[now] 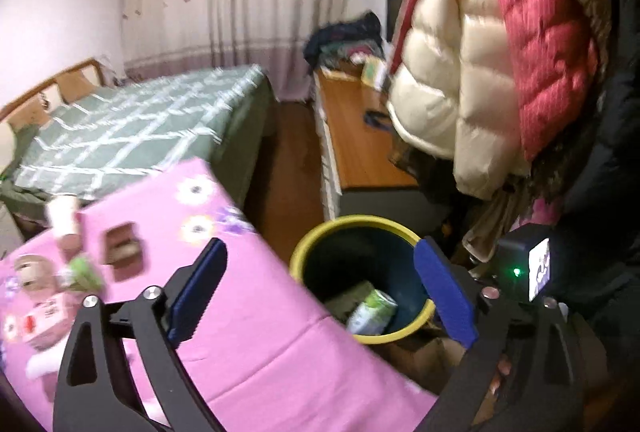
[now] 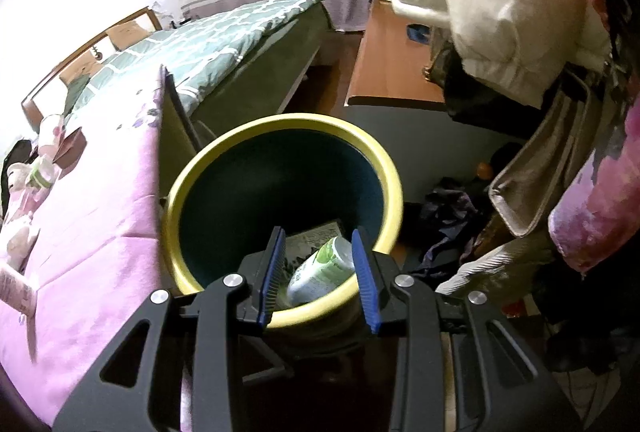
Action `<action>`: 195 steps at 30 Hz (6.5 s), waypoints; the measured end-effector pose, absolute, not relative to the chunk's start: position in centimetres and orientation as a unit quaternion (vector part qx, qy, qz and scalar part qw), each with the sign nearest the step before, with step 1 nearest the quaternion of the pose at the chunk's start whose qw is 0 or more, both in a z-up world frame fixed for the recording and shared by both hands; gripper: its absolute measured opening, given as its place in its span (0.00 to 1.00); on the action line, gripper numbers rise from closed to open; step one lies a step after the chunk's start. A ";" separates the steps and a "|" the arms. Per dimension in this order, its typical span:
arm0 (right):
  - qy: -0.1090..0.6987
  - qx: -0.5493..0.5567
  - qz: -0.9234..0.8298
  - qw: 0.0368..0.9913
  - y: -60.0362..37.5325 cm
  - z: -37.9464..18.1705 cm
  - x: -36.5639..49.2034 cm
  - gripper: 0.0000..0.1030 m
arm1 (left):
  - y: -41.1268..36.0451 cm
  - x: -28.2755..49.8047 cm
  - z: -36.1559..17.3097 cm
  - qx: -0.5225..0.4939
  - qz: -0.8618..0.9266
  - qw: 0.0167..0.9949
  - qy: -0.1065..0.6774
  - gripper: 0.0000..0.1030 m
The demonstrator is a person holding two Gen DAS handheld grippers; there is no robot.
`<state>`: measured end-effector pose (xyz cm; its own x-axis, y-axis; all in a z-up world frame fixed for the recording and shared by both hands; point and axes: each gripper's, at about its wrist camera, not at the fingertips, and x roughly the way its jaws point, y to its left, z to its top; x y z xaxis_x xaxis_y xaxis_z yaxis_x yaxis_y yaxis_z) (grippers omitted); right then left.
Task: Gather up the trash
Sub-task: 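Drop the white-green bottle into the yellow bin with the left gripper, then move the right gripper back to the table and grasp the white tissue, then carry the white tissue over the yellow bin and open the right gripper, then grasp the white pill bottle on the table with the left gripper, then carry the white pill bottle over the yellow bin and release it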
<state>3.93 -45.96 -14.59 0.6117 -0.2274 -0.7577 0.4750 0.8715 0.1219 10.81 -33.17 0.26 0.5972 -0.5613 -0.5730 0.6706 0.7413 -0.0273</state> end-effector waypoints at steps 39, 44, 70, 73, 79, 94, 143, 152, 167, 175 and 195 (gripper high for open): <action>0.516 -0.155 0.230 0.810 -8.8 -9.0 22.7 0.33 | 4.4 9.3 -2.7 -0.033 -0.006 0.958 0.286 0.95; 0.545 -0.230 0.232 0.772 -5.9 -10.4 24.2 0.47 | 4.5 9.8 -3.2 -0.037 -0.007 0.956 0.291 0.95; 0.501 -0.192 0.293 0.791 -7.5 -4.0 19.3 0.04 | 4.2 9.6 -3.2 -0.041 -0.016 0.955 0.294 0.95; 0.472 -0.167 0.284 0.818 -9.1 -1.1 18.4 0.04 | 3.7 9.4 -3.1 -0.038 -0.021 0.955 0.293 0.95; 0.451 -0.116 0.237 0.853 -14.3 1.4 18.5 0.05 | 2.3 9.3 -3.1 -0.030 -0.037 0.954 0.294 0.95; 0.459 0.016 -0.021 0.888 -36.0 -2.9 15.5 0.05 | -2.4 10.3 -3.9 -0.004 -0.083 0.947 0.310 0.95; 0.514 0.085 -0.120 0.845 -45.5 -13.5 14.8 0.30 | -18.1 10.9 -12.1 0.093 -0.264 0.874 0.397 0.93; 0.516 0.087 -0.111 0.845 -45.4 -14.2 15.0 0.31 | -18.1 12.8 -13.7 0.086 -0.246 0.871 0.417 0.63; 0.495 0.089 -0.133 0.854 -46.2 -14.1 12.0 0.31 | -23.5 12.7 -10.4 0.128 -0.304 0.866 0.377 0.46; 0.477 0.093 -0.156 0.860 -48.3 -13.4 8.9 0.31 | -33.0 13.7 -8.2 0.159 -0.375 0.842 0.355 0.46; 0.467 0.113 -0.176 0.859 -50.4 -14.2 4.8 0.39 | -46.6 18.0 -11.2 0.175 -0.402 0.805 0.400 0.76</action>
